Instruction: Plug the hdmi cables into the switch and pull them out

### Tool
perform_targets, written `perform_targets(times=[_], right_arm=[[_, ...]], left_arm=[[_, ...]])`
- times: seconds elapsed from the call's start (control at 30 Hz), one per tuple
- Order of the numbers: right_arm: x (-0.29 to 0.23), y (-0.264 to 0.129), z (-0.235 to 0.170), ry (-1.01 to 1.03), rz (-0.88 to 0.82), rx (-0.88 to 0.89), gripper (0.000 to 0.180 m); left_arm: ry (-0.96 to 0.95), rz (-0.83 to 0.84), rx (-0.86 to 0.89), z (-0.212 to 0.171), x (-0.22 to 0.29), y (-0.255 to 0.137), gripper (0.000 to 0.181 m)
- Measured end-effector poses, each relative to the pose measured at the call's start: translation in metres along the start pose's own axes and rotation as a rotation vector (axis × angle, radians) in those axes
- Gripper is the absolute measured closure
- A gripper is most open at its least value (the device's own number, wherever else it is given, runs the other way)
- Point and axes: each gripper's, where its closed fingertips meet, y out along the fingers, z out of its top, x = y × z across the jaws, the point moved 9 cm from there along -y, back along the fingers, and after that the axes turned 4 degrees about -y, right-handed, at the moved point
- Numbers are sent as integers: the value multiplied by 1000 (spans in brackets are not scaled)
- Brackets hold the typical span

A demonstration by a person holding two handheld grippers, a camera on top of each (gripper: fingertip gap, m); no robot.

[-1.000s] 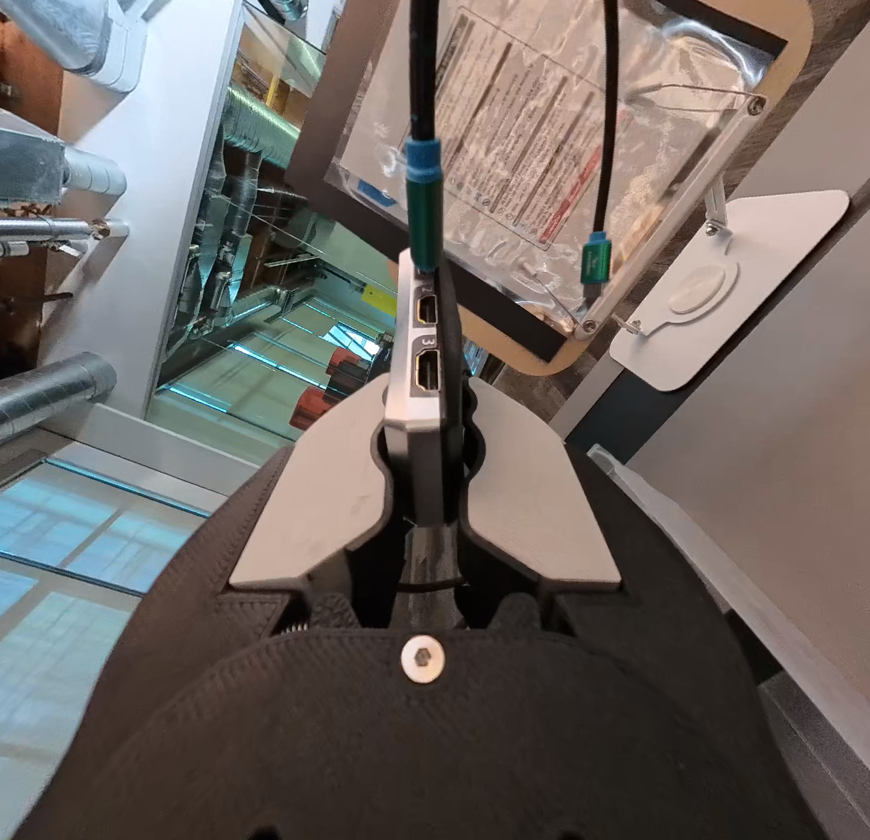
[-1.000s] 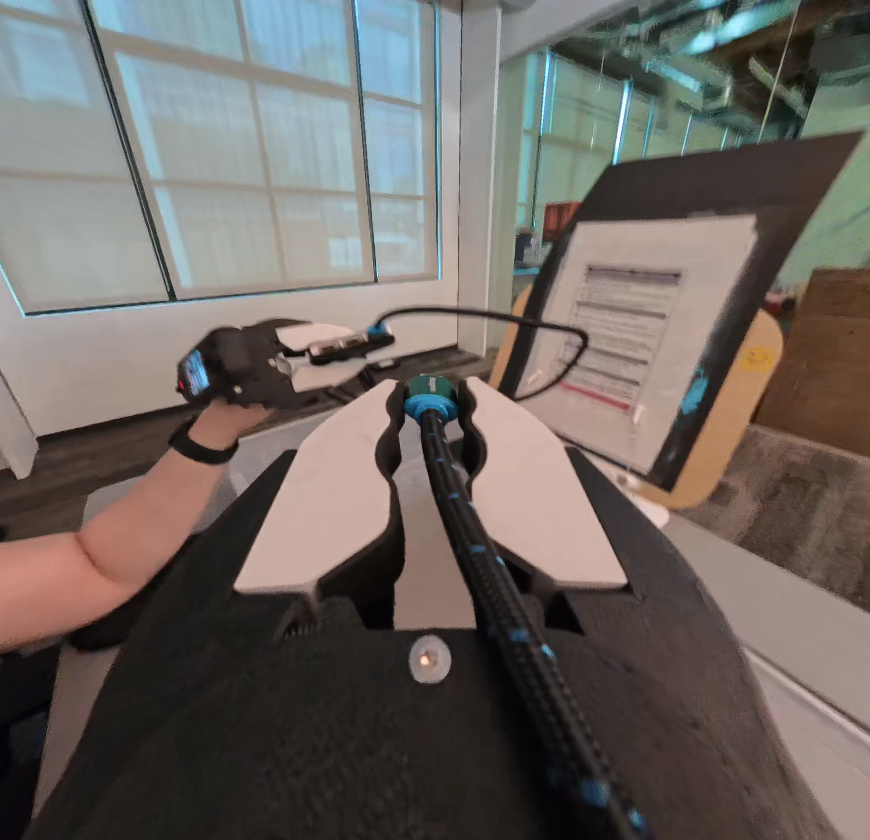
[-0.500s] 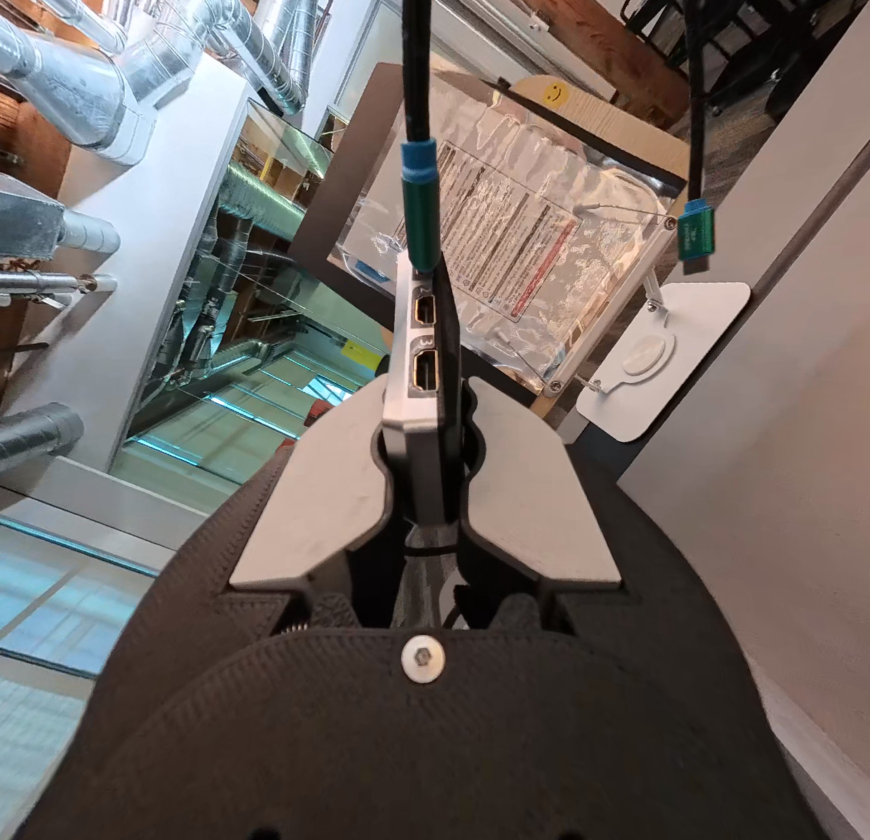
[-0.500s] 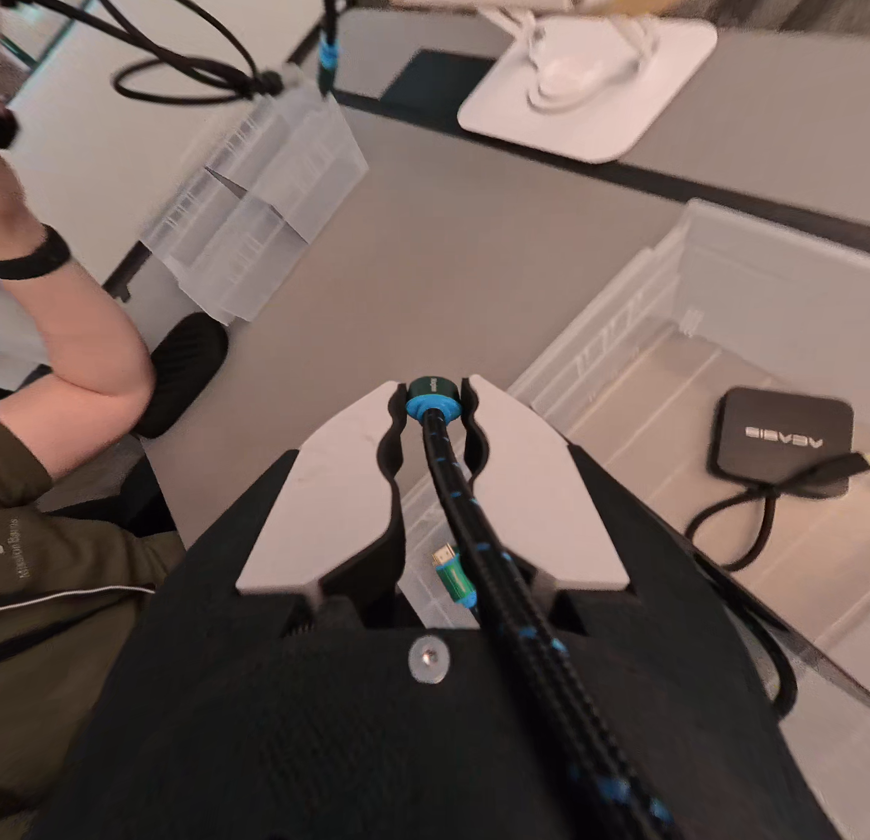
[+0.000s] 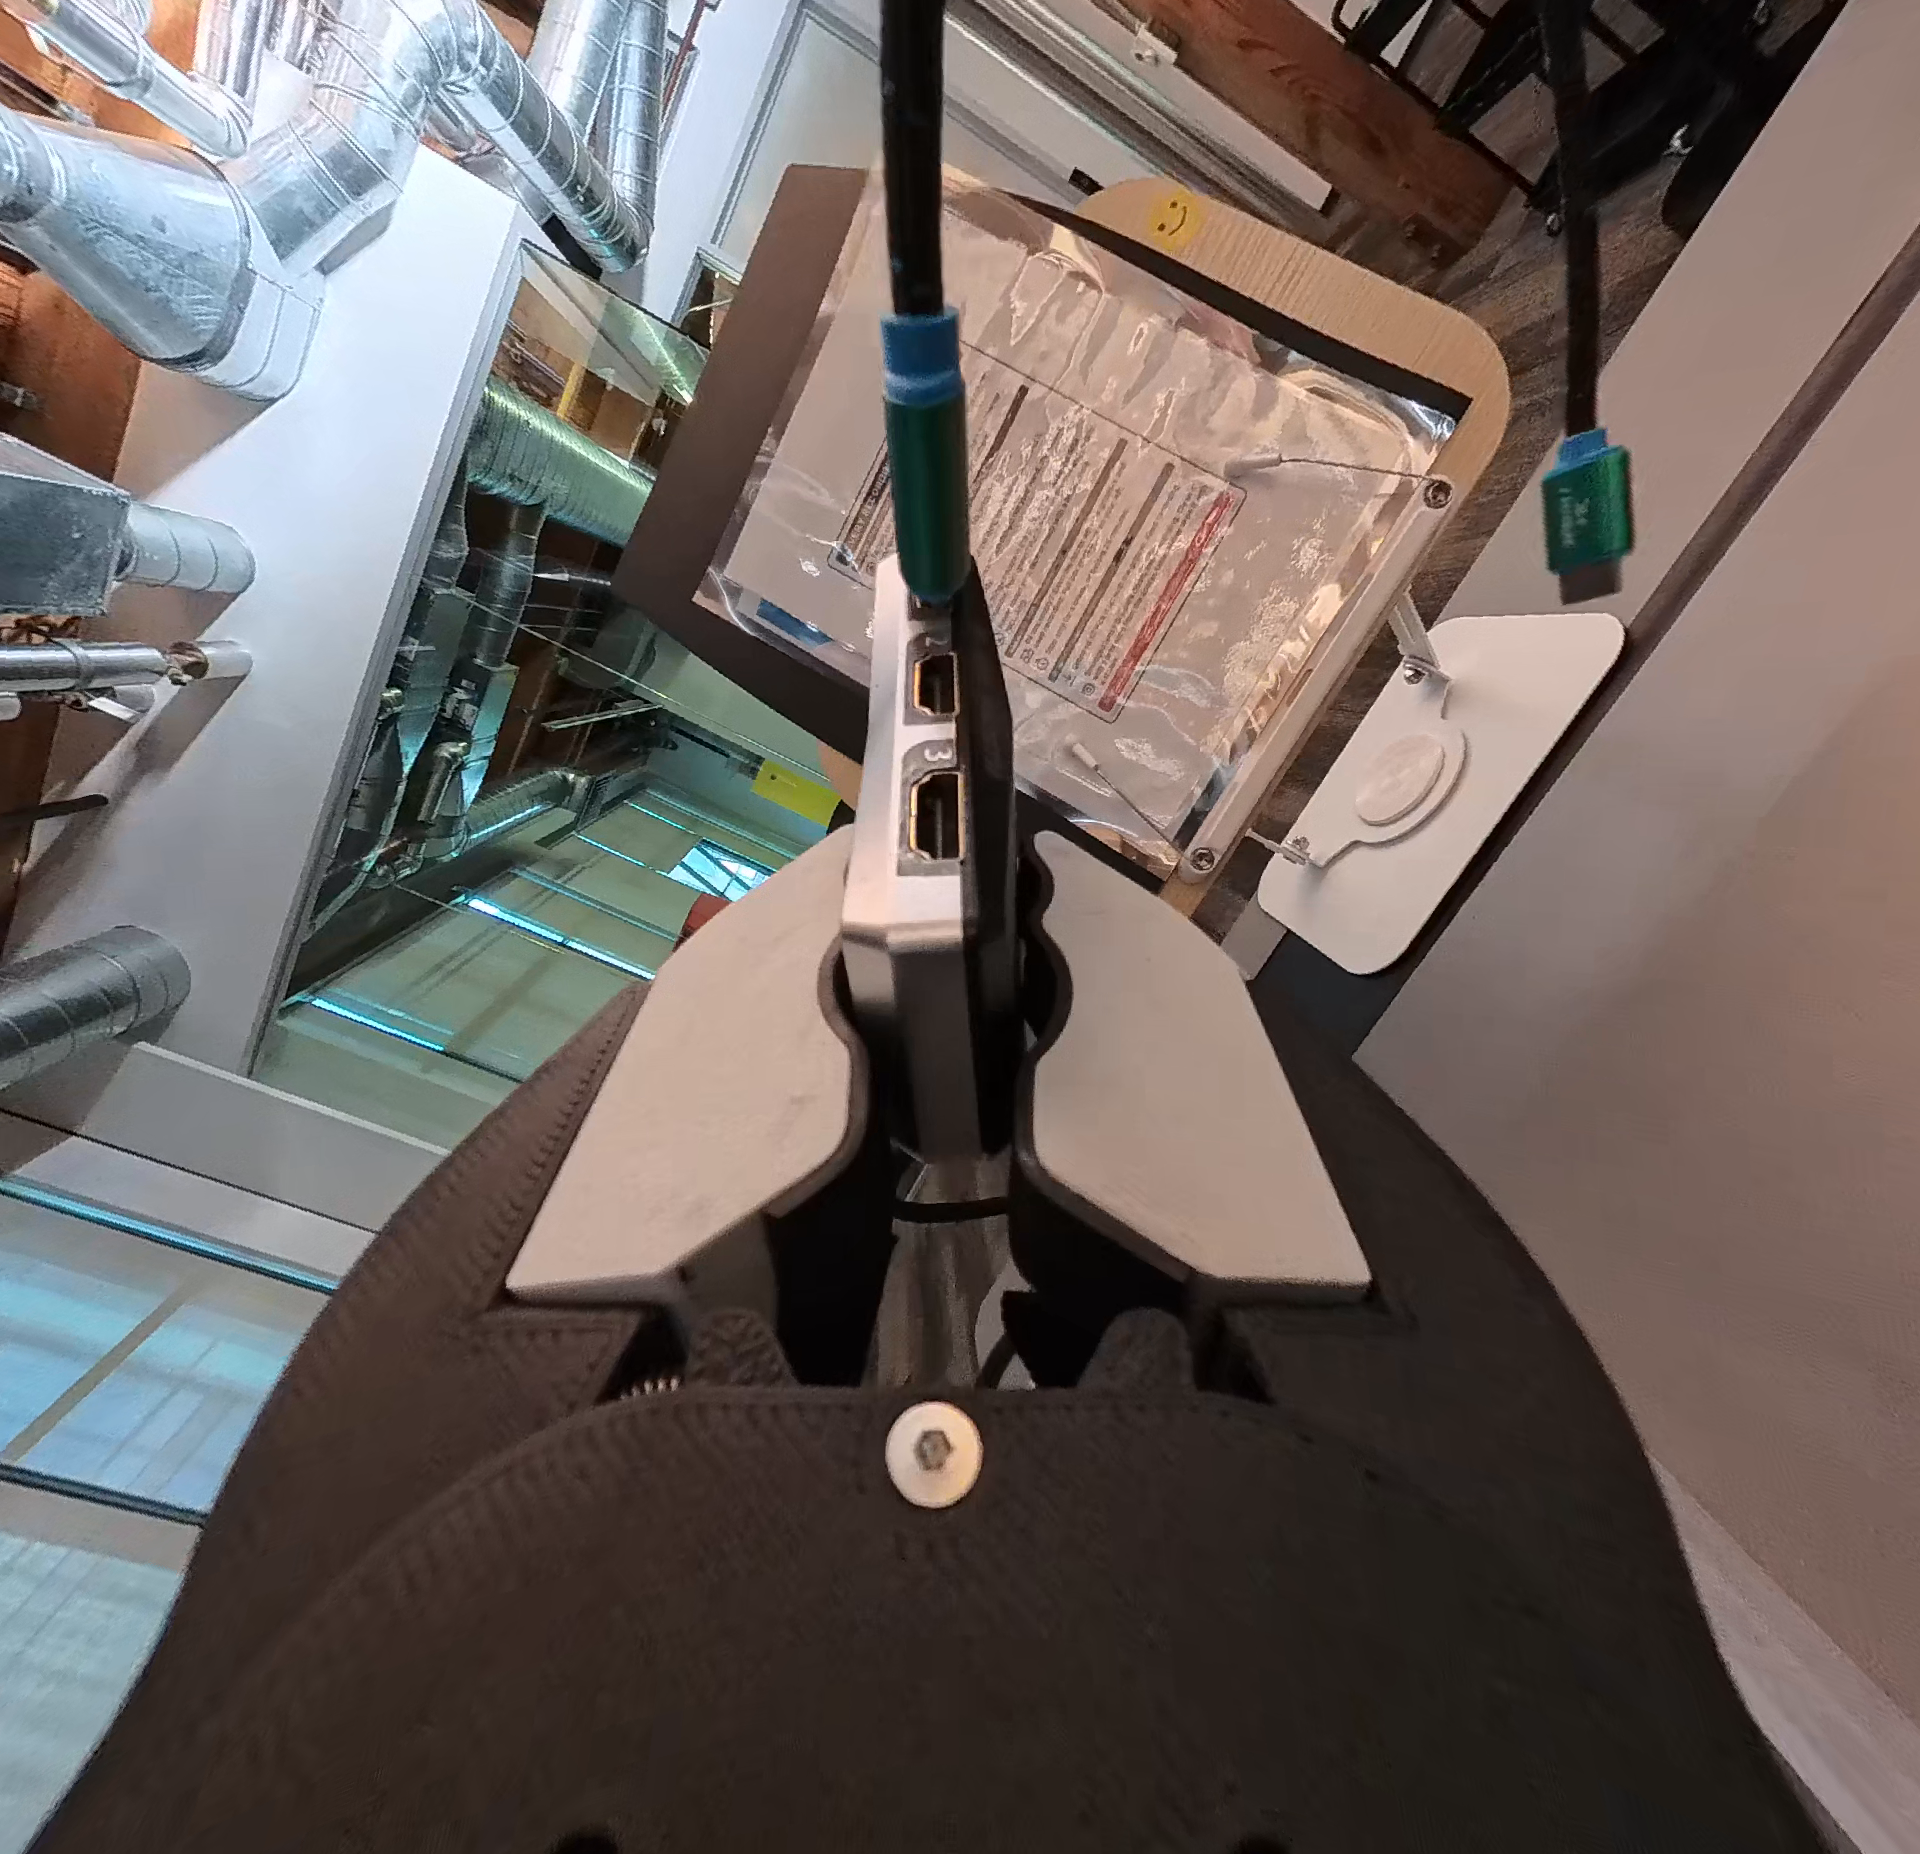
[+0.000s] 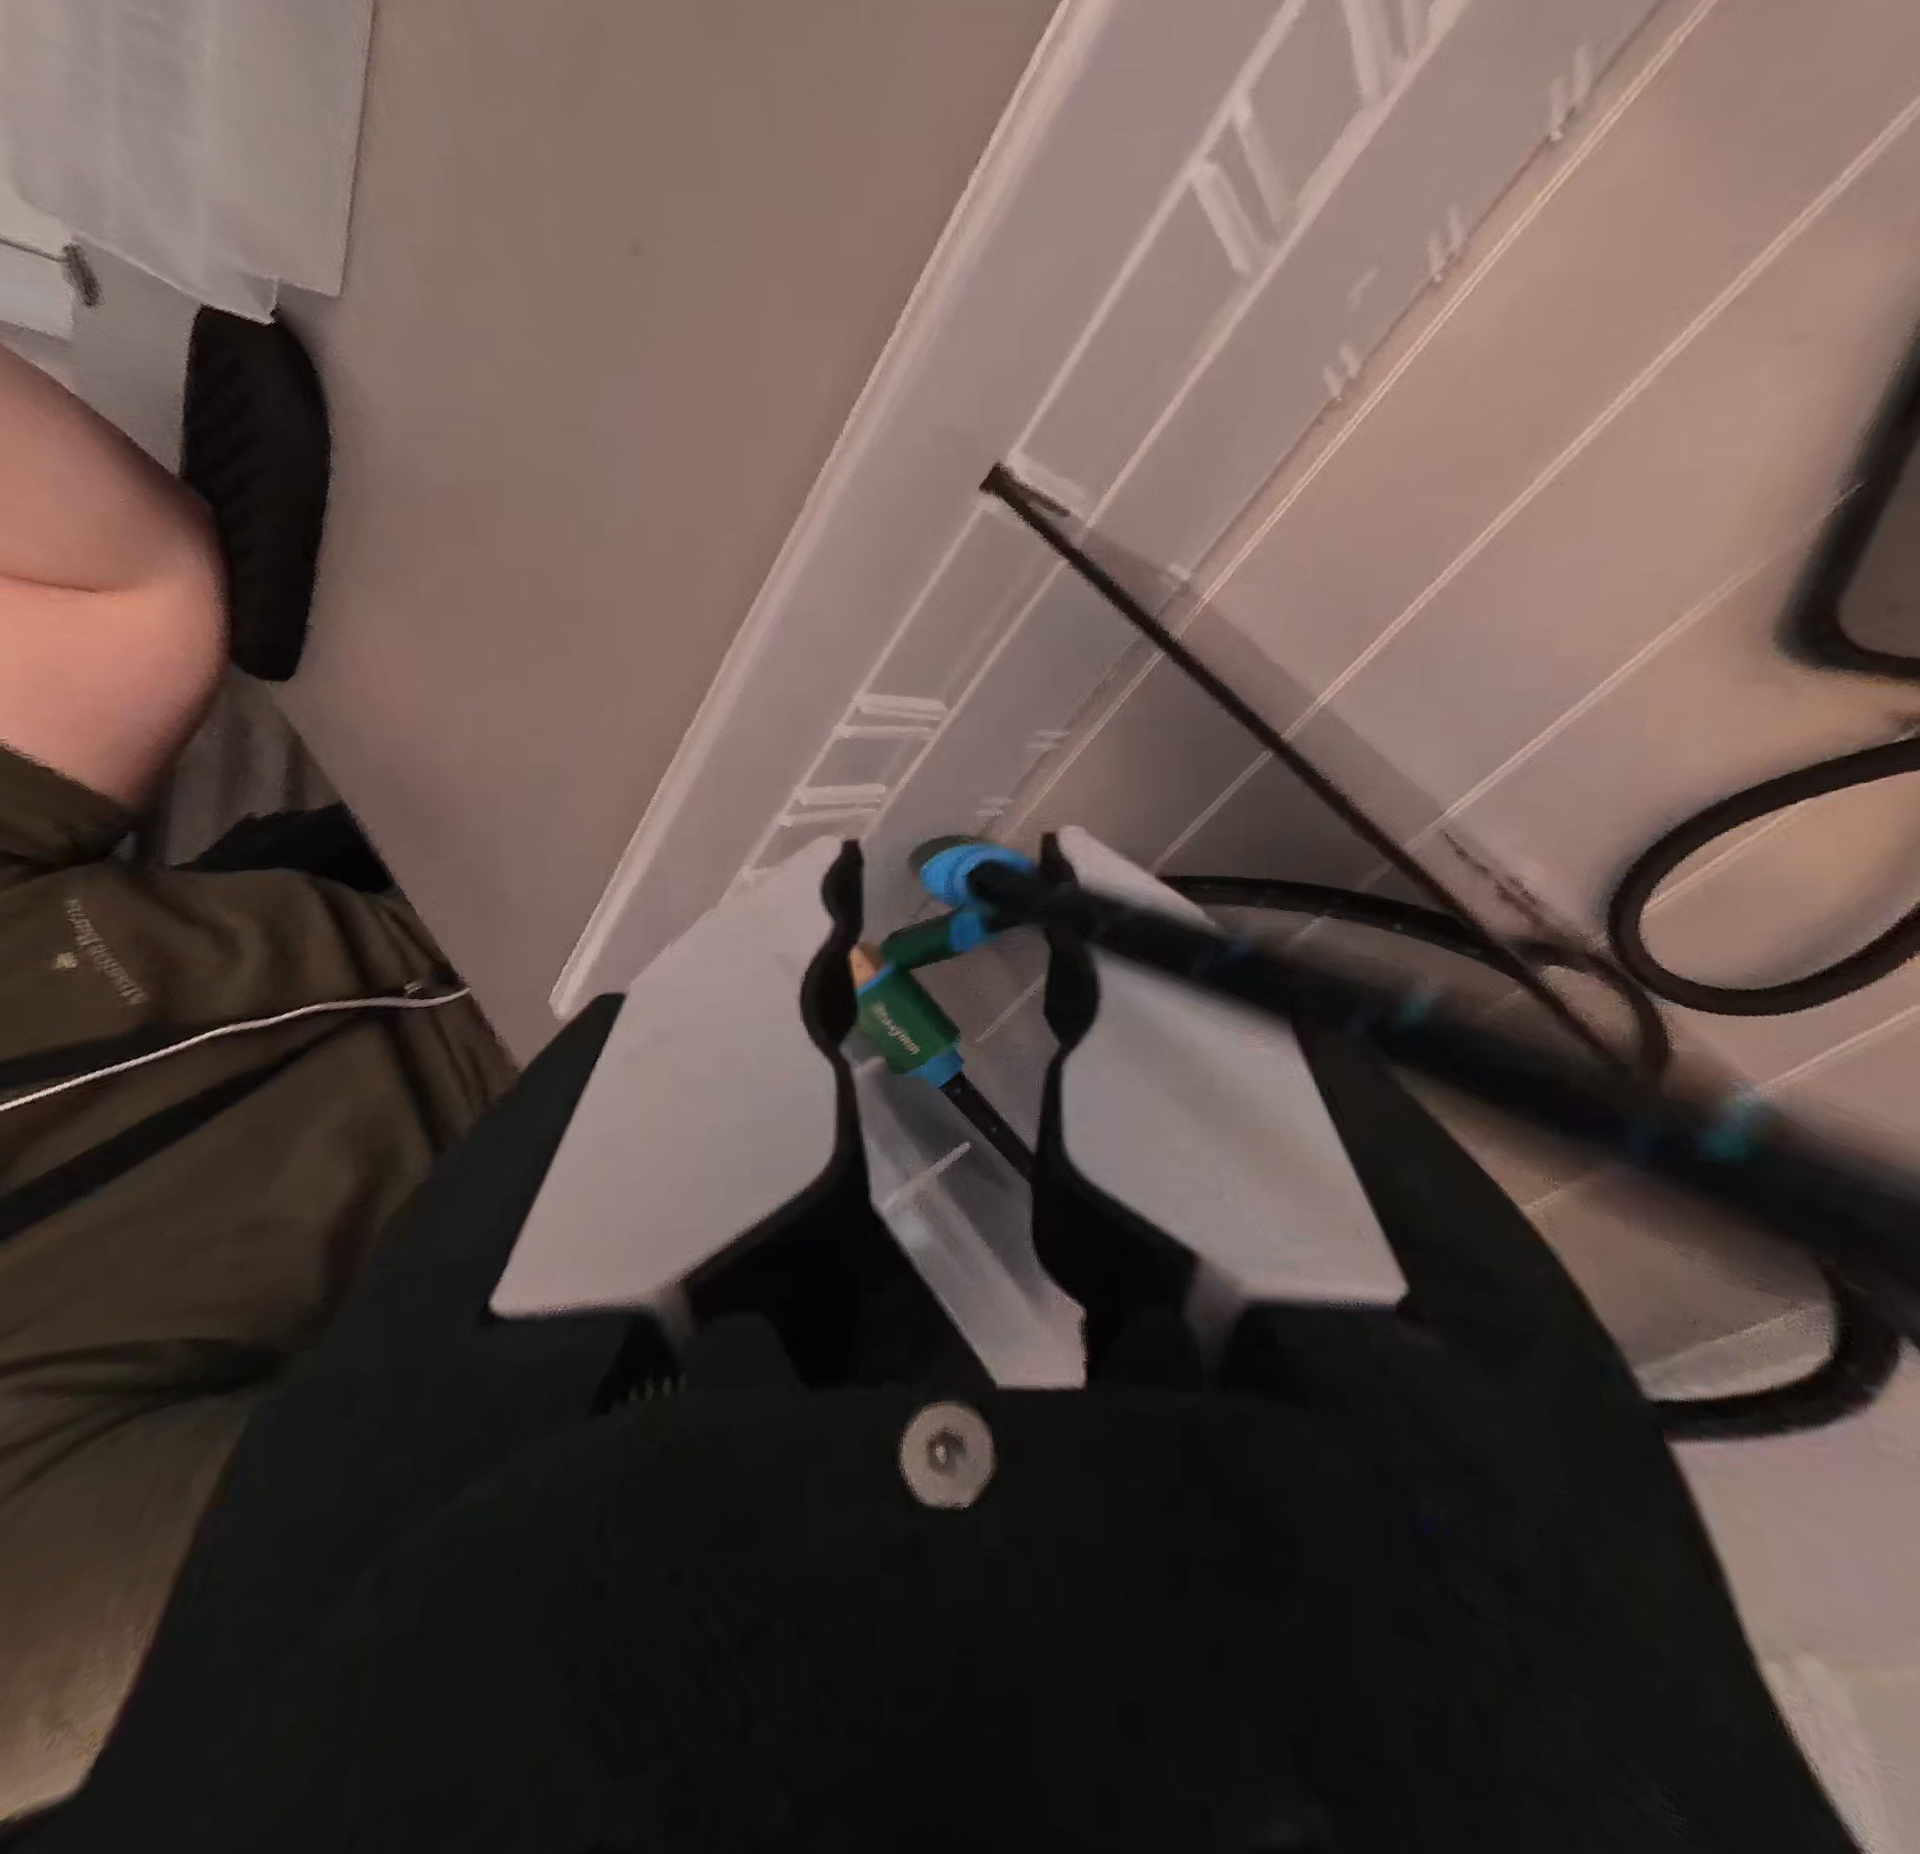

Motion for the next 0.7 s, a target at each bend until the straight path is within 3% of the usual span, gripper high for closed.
perform_targets(times=[0.1,0.3,0.43,0.57,0.63,0.7], right_arm=[[-5,-5,-6,0,37,-23,141],[-19,-41,-23,-1,-115,3,138],[3,-85,-29,19,-486,174,140],[35,-114,-13,-163,-883,448,140],[42,-102,-7,-268,-903,412,145],[51,-91,0,-334,-1031,314,145]], left_arm=[[5,3,-3,1,0,0,159],[7,2,-2,2,0,-2,159],[7,1,1,3,0,-3,159],[16,-5,1,4,3,-2,159],[20,-9,1,5,5,-2,159],[22,-13,1,5,6,-1,159]])
